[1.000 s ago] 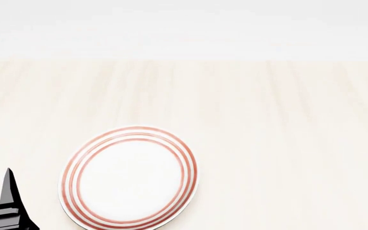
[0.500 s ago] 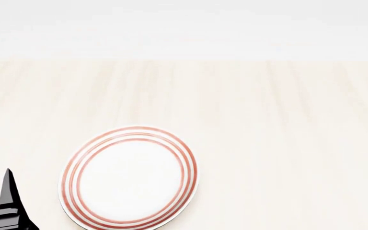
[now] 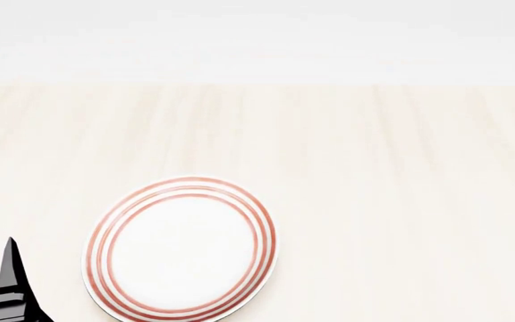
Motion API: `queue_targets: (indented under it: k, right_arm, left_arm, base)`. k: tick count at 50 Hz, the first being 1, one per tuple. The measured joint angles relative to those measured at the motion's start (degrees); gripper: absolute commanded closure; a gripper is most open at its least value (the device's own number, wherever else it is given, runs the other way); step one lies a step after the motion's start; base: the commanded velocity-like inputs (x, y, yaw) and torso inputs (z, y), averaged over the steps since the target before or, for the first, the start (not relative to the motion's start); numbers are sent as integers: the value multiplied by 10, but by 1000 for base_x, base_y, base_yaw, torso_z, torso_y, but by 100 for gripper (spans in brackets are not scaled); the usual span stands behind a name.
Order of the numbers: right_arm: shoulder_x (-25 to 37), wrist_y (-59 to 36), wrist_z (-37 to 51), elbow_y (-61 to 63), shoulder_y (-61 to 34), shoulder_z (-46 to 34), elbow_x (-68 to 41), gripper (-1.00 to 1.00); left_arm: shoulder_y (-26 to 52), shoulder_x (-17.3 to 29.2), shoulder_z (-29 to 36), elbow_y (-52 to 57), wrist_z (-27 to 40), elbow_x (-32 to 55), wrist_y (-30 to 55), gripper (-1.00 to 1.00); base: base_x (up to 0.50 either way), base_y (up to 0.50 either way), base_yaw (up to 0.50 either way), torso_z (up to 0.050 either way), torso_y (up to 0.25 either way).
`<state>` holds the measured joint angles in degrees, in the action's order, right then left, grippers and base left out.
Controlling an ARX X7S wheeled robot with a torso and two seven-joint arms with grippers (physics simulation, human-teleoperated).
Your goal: Put the bowl on the plate.
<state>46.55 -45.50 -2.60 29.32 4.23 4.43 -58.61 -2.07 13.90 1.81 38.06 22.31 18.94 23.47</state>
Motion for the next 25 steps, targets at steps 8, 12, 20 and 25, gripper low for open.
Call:
queue_targets:
  k: [8, 12, 20, 25]
  right_arm:
    - [-3, 22, 20, 62, -49, 19, -6, 100]
    - [-10, 25, 23, 79, -97, 5, -2, 100]
    - [-38, 28, 13, 66, -196, -43, 17, 100]
    - [-59, 30, 3, 38, -248, -68, 30, 100]
  left_arm:
    - [-1, 3, 3, 1, 3, 3, -2, -100]
    - [-1, 5, 4, 1, 4, 6, -2, -100]
    - [-2, 8, -1, 3, 7, 14, -1, -100]
    - [-7, 10, -4, 3, 8, 17, -5, -100]
  base:
    - [0, 0, 0, 0, 0]
    - [0, 0, 0, 0, 0]
    - [0, 0, 0, 0, 0]
    - [0, 0, 0, 0, 0]
